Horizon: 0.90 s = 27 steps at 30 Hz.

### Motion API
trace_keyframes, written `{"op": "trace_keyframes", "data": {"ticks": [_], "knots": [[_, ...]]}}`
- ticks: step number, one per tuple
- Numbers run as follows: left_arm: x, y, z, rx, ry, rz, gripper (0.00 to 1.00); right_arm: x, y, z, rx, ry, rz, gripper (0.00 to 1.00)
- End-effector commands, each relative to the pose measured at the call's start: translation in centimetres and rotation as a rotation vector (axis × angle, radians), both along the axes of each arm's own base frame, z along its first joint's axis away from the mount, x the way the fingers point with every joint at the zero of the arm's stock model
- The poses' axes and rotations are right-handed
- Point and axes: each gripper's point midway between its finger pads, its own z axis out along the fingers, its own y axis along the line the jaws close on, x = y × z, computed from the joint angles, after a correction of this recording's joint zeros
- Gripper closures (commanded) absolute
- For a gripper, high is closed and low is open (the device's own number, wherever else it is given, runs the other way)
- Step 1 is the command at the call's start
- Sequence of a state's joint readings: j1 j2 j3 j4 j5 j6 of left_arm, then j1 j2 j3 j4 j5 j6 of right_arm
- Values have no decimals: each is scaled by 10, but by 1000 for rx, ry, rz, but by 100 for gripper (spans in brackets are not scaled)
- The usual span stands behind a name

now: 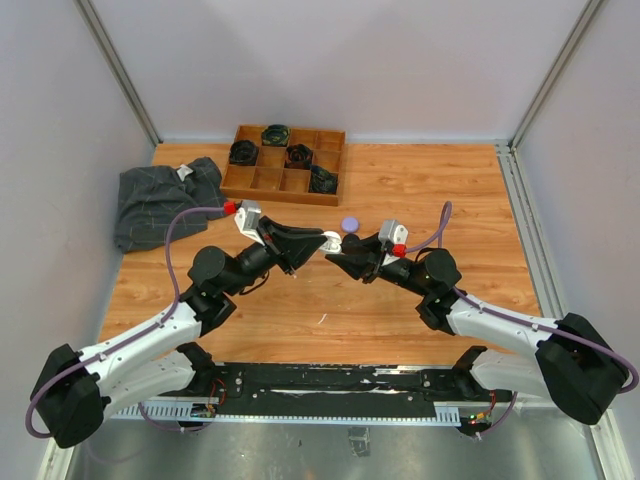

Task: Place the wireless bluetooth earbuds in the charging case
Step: Place the earbud in the charging case.

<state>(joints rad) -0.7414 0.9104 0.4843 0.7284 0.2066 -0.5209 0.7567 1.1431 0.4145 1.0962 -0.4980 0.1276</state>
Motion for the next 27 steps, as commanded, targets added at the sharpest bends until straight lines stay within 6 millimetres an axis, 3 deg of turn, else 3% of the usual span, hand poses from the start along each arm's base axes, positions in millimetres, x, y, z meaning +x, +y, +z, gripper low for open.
{"op": "trace_keyframes", "data": {"ticks": [1,18,27], "knots": [[-2,-1,8,-17,-45,0,88,-4,-1,32,70,-67,15,99],[-7,-7,-9,9,-21,-22,87,-4,-5,36,87,-72,-4,99],[-17,-14,-16,39,-36,-80,80,-3,-8,36,85,-83,-23,99]]}}
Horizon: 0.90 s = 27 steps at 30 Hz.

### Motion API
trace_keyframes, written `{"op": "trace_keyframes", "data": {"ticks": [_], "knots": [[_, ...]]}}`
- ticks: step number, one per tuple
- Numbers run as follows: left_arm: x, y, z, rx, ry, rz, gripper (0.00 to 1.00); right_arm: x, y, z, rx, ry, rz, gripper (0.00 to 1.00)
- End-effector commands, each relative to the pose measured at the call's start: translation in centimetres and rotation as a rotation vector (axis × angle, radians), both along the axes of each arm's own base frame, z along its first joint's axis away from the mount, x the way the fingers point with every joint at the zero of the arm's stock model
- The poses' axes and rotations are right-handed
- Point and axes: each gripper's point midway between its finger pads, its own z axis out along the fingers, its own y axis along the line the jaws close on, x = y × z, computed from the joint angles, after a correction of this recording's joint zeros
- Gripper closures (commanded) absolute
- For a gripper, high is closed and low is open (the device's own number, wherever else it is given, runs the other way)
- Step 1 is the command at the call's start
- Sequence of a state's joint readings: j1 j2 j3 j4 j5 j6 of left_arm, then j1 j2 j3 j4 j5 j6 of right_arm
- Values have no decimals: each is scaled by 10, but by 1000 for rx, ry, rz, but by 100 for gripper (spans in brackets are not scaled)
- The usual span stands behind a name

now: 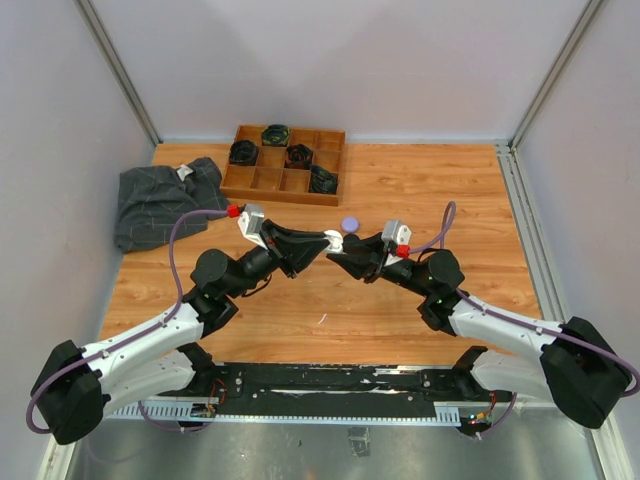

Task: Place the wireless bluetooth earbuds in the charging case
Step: Place the earbud in the charging case.

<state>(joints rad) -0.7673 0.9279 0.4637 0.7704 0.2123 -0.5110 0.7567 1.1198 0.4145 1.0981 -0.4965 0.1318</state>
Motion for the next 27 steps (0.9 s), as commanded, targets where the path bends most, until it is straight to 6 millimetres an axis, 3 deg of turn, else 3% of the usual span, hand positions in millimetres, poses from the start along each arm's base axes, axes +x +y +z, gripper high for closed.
{"op": "trace_keyframes", "data": {"ticks": [1,9,21,27], "knots": [[-11,-8,-12,40,-25,-60,79,-1,-6,28,66,-70,-23,99],[-19,-15,-23,85,-39,-113,73,-1,-9,27,60,-84,-37,99],[-2,-7,-35,140,9,-11,69,-2,-13,23,46,-92,-48,99],[-4,-6,-21,118,3,-18,53,-1,-13,21,39,-95,-55,99]]}}
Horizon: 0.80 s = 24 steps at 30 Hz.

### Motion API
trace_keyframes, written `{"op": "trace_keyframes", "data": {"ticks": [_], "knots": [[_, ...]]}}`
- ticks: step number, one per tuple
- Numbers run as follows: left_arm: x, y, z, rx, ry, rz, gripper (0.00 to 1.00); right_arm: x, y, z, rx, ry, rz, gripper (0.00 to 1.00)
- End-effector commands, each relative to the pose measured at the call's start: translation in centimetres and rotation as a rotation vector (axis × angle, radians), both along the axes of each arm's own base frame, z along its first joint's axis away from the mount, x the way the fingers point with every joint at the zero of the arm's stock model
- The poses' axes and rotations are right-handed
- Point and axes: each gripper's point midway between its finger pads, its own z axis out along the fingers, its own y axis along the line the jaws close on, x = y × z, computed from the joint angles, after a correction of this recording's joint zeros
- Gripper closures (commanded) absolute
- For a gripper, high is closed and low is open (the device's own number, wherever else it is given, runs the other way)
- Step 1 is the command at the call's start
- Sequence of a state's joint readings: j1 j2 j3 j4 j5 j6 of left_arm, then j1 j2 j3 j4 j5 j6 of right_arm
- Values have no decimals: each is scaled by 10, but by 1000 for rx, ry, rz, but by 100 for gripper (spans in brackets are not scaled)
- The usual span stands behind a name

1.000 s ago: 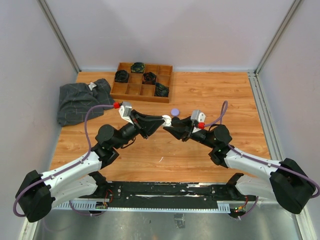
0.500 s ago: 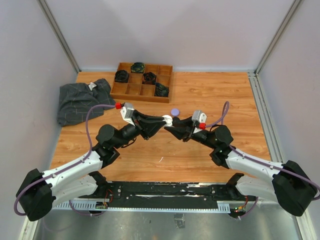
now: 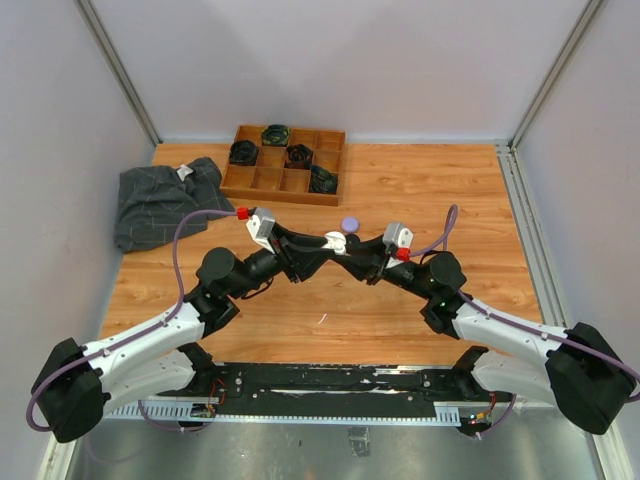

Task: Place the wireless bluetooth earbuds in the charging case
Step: Place the earbud in the charging case.

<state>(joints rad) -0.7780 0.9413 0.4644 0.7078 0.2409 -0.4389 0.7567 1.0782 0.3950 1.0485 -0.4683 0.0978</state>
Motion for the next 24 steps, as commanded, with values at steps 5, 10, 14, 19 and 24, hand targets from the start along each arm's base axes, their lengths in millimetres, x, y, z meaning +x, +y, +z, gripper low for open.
{"op": "trace_keyframes", "data": {"ticks": [5,10,14,19,24], "knots": [[1,9,11,14,16,51,41,-2,-7,26,58,-94,-24,99],[7,14,10,37,32,96,34,-2,-7,25,57,-92,-25,99],[8,11,7,53,43,91,28,-1,-7,26,57,-93,-25,99],[16,13,4,58,79,129,26,-2,-8,25,55,-93,-25,99],[32,25,-4,58,157,239,26,-2,-8,24,54,-93,-26,99]]}}
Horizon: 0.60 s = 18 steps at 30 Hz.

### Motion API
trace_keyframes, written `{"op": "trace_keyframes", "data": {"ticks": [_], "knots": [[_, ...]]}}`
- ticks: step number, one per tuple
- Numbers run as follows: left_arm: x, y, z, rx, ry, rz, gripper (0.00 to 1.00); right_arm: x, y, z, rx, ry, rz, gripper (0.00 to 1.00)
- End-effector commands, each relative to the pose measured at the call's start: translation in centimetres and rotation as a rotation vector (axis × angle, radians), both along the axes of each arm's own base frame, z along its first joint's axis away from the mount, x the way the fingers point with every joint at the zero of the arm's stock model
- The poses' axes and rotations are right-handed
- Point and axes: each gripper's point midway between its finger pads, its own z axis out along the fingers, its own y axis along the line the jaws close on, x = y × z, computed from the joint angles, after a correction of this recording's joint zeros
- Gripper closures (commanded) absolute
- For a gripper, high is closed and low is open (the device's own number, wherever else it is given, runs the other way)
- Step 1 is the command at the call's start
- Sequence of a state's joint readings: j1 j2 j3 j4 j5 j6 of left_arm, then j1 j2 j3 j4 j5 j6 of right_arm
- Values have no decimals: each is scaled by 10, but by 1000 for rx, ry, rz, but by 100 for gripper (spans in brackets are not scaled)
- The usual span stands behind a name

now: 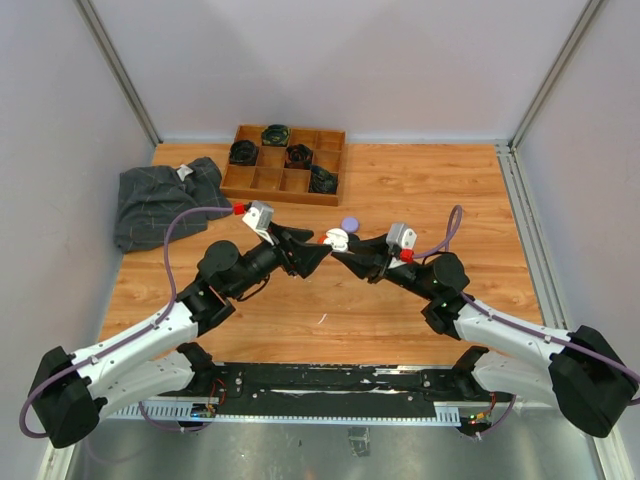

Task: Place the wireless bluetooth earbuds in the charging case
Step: Place the earbud in the charging case.

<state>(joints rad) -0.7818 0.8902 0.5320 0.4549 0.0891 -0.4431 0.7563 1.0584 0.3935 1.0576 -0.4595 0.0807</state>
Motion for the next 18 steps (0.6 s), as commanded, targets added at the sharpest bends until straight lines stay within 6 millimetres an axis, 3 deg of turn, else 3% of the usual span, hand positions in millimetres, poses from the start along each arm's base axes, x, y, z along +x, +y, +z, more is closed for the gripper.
{"op": "trace_keyframes", "data": {"ticks": [1,9,18], "knots": [[15,10,5,-17,48,107,27,-1,-5,16,40,-60,-14,99],[17,18,1,-69,107,47,26,-1,-6,13,25,-60,-18,99],[1,16,14,-100,136,-127,9,-1,2,4,-24,-26,39,99]]}}
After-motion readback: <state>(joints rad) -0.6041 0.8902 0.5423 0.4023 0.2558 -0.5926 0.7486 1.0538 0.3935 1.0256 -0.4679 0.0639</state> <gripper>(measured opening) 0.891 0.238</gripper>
